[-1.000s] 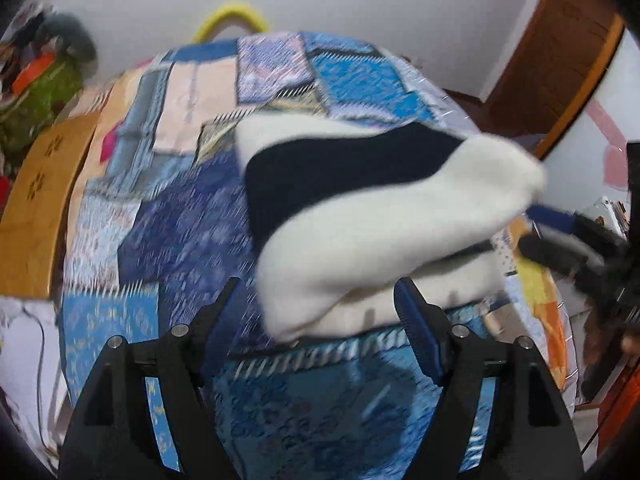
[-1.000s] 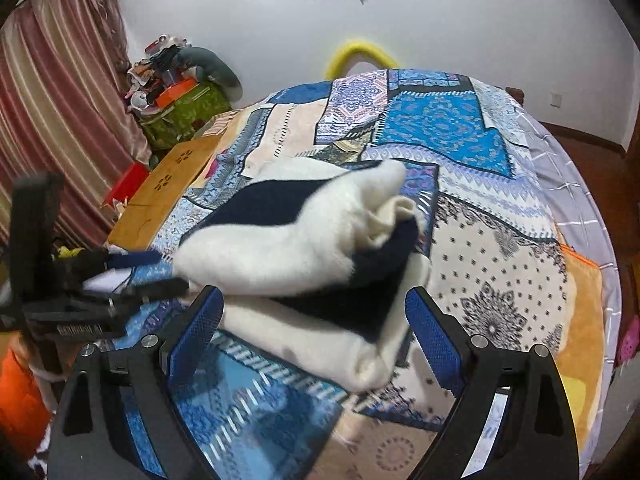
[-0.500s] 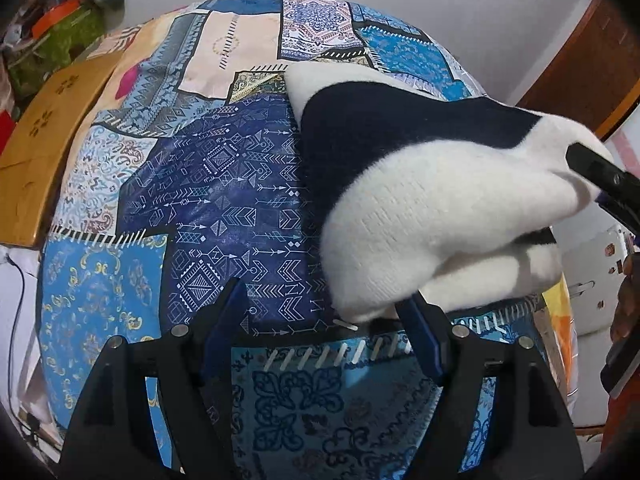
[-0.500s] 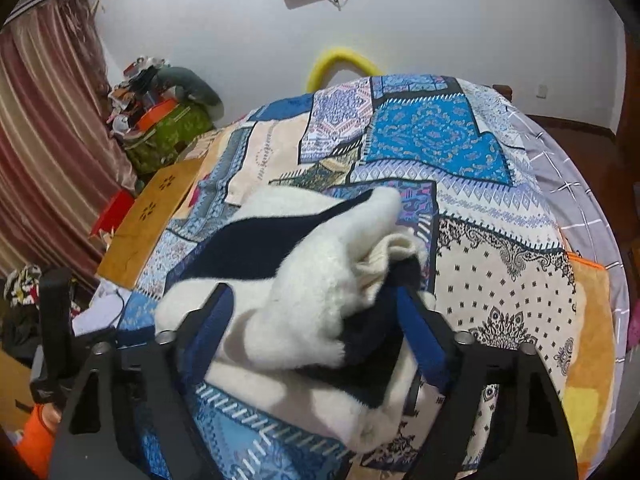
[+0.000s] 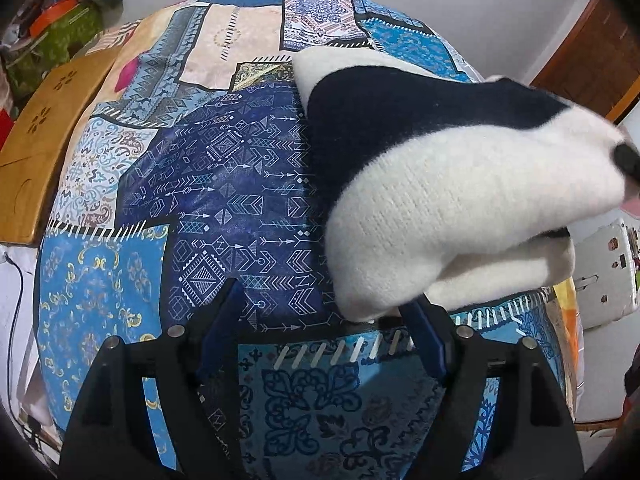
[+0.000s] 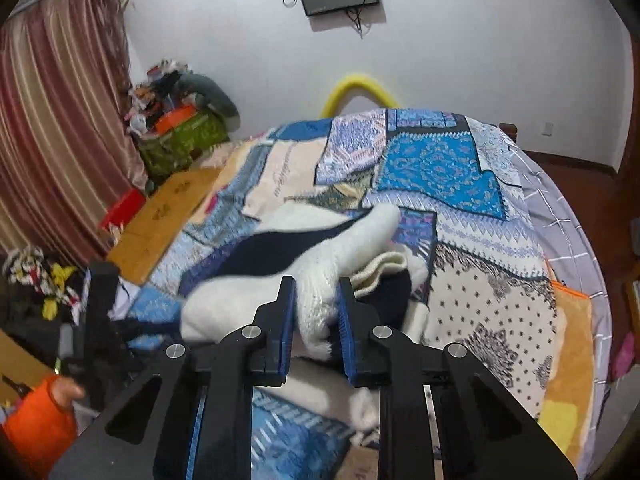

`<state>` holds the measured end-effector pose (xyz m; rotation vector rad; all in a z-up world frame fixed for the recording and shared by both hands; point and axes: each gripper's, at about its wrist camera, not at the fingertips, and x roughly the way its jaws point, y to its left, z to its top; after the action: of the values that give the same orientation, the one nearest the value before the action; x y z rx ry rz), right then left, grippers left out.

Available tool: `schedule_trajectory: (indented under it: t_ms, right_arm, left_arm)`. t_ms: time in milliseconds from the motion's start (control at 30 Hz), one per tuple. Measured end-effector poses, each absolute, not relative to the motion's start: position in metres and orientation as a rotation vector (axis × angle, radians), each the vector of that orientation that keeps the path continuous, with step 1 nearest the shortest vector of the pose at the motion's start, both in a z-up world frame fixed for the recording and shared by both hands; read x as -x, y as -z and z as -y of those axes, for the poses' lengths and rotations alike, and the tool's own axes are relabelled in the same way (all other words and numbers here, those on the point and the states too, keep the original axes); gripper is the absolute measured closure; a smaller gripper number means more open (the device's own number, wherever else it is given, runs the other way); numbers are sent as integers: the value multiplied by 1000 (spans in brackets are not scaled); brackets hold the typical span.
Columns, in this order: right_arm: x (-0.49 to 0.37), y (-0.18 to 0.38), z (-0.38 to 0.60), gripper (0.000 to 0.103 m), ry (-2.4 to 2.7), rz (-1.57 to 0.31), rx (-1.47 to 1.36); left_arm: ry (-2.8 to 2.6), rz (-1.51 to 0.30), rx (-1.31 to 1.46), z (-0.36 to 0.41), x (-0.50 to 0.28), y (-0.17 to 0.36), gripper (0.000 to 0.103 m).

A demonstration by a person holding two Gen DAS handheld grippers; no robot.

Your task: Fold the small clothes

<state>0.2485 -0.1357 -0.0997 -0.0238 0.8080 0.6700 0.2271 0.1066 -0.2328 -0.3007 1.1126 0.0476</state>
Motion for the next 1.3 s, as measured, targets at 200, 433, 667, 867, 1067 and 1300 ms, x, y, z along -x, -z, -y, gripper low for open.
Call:
schedule_trajectory:
  t_ms: [200, 433, 667, 867, 1067, 1300]
  right_arm:
    - [-253, 133, 154, 85, -633, -896, -16]
    - [-248, 163, 160, 86, -603, -937, 18]
    - [-244, 160, 162, 83, -613, -940, 8]
    - [-238, 154, 167, 72, -629, -955, 25]
    - [-242, 136, 177, 43, -609, -946, -5]
    - [-265, 120, 180, 17, -587, -918, -64]
  left_arm:
    - [-59, -1113, 293, -108, -222, 233, 24]
    - [-75, -1113, 266, -106, -216, 232, 22]
    - [-122, -1120, 188, -104, -207, 229, 22]
    - [-151, -1060, 159, -116, -196, 205, 22]
    - [-127, -981, 155, -124, -208, 172, 22]
    - [-49, -975, 218, -125, -252, 158, 18]
